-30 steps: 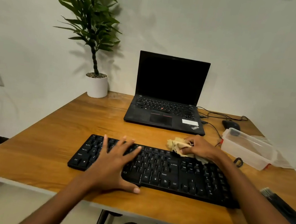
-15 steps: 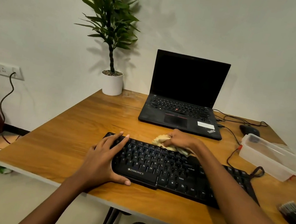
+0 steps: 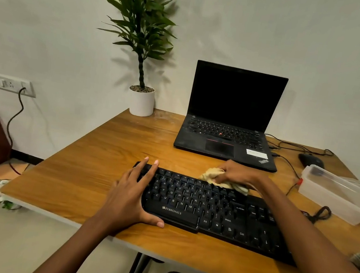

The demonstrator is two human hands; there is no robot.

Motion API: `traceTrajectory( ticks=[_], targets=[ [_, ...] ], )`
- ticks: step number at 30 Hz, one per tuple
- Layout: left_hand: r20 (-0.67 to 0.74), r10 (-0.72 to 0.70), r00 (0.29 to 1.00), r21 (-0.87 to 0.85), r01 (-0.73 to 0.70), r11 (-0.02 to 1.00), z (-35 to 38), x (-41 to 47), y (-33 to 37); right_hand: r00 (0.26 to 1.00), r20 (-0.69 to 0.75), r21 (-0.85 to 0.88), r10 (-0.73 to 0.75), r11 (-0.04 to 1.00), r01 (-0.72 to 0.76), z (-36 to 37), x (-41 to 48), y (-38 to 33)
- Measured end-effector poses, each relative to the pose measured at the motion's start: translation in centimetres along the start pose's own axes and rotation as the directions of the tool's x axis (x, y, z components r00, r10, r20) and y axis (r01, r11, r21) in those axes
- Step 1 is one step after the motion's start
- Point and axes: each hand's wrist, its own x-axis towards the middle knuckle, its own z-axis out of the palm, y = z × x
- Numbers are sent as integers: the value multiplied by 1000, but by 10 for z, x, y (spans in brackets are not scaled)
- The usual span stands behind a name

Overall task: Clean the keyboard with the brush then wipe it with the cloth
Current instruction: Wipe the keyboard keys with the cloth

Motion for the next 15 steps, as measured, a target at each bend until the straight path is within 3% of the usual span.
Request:
traceTrajectory(
  ticks=[7,12,15],
  targets=[
    [23,-19,1000,11,18,1000,-2,1,2,995,-50,51,-91,994,94,36,52,-58],
    [23,-21,1000,23,20,1000,0,1,1,998,42,-23,-50,998,51,5,18,-18],
    [21,-19,1000,23,18,1000,0,2,0,1000,15,25,18,1000,-18,-7,-1,7]
  ],
)
